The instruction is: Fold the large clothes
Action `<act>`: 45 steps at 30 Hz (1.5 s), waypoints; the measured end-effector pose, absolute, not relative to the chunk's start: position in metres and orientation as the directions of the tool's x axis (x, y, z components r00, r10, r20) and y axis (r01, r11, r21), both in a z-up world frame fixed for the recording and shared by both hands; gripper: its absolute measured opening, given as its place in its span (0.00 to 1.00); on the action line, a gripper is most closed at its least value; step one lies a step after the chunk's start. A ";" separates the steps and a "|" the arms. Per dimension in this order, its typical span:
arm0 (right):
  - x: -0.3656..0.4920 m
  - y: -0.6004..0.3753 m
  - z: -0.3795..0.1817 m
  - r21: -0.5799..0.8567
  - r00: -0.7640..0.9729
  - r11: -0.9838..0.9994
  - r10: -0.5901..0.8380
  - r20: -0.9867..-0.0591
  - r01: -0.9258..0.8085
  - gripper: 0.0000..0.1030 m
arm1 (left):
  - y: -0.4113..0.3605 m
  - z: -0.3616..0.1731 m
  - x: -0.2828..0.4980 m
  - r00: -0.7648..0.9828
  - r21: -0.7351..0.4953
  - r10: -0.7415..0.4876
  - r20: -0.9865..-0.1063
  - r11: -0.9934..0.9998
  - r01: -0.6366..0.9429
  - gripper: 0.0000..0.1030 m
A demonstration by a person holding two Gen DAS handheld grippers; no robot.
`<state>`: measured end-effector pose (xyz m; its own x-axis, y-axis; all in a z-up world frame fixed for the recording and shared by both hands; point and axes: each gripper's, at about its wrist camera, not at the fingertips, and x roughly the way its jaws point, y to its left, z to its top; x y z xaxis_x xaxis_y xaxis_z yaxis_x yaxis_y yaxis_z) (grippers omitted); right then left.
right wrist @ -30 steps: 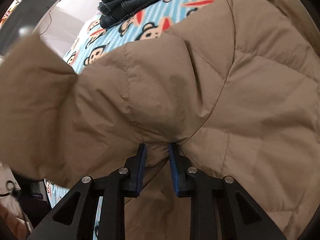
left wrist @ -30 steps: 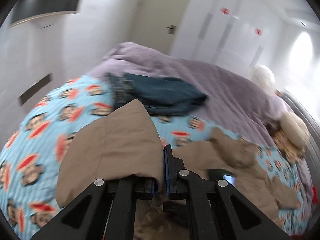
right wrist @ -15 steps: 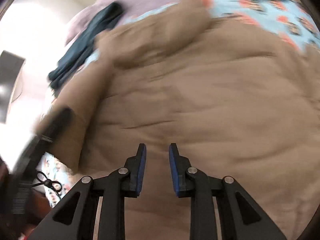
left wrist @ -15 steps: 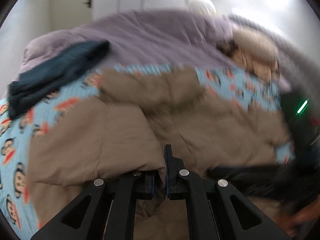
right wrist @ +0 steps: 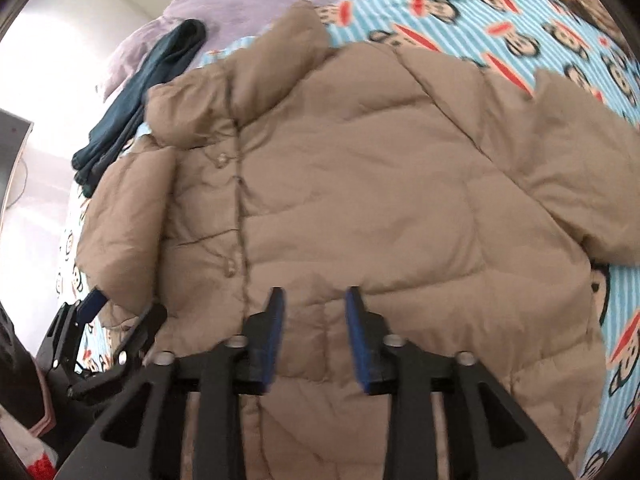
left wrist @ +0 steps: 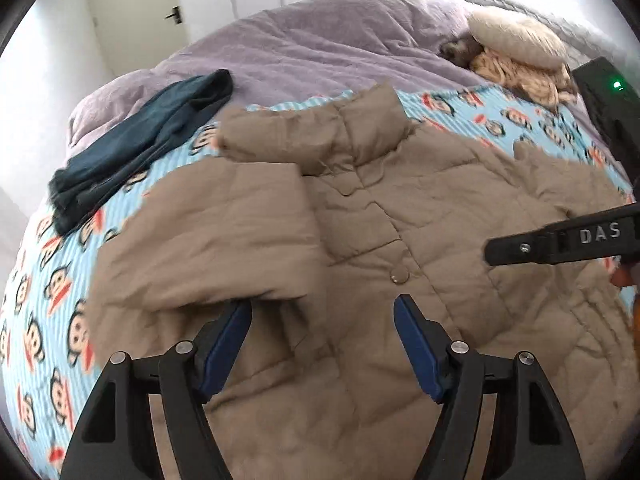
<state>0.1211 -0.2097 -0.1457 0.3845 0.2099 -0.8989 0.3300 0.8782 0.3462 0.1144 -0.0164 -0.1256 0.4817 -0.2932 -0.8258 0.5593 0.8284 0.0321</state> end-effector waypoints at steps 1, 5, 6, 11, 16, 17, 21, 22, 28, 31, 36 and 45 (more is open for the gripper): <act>0.129 -0.200 -0.139 0.333 0.395 0.894 0.201 -0.896 0.301 0.59 | -0.005 -0.118 0.114 0.501 0.022 -0.296 -0.813 0.844 0.535 0.72; 0.120 -0.169 -0.105 0.238 0.456 0.961 0.151 -0.877 0.139 0.80 | 0.054 -0.105 0.125 0.586 0.024 -0.202 -0.785 0.935 0.355 0.72; 0.113 -0.156 -0.095 0.199 0.481 0.976 0.135 -0.867 0.084 0.81 | 0.072 -0.107 0.132 0.597 0.034 -0.154 -0.787 0.956 0.290 0.72; 0.119 -0.066 -0.087 -0.080 0.532 0.973 0.050 -0.845 -0.217 0.82 | 0.144 -0.150 0.171 0.498 0.007 -0.026 -0.867 0.998 0.063 0.72; 0.129 0.006 -0.124 -0.438 0.613 0.815 -0.133 -0.779 -0.380 0.82 | 0.150 -0.177 0.183 0.449 -0.013 -0.028 -0.893 0.999 0.036 0.72; 0.135 0.010 -0.127 -0.484 0.638 0.794 -0.163 -0.752 -0.368 0.82 | 0.147 -0.178 0.182 0.454 0.004 -0.016 -0.891 0.999 0.044 0.72; 0.165 -0.016 -0.120 -0.459 0.657 0.862 -0.218 -0.722 -0.218 0.81 | 0.141 -0.181 0.181 0.464 0.031 -0.002 -0.886 0.997 0.064 0.72; 0.166 -0.028 -0.116 -0.412 0.650 0.894 -0.209 -0.730 -0.175 0.77 | 0.141 -0.182 0.181 0.464 0.029 -0.005 -0.886 0.997 0.066 0.73; 0.156 -0.165 -0.130 0.176 0.511 0.957 0.036 -0.859 0.230 0.09 | 0.141 -0.182 0.184 0.451 0.024 -0.019 -0.892 0.996 0.088 0.73; 0.136 -0.212 -0.162 0.371 0.446 0.850 0.186 -0.876 0.375 0.09 | 0.144 -0.165 0.189 0.487 0.024 -0.018 -0.873 0.997 0.079 0.73; 0.103 -0.244 -0.177 0.474 0.416 0.732 0.281 -0.865 0.489 0.15 | 0.144 -0.138 0.217 0.553 0.018 -0.017 -0.833 0.998 0.058 0.73; 0.086 -0.259 -0.108 0.392 0.568 0.791 0.069 -0.820 0.470 0.24 | 0.112 -0.166 0.249 0.505 0.079 0.024 -0.863 0.993 0.088 0.73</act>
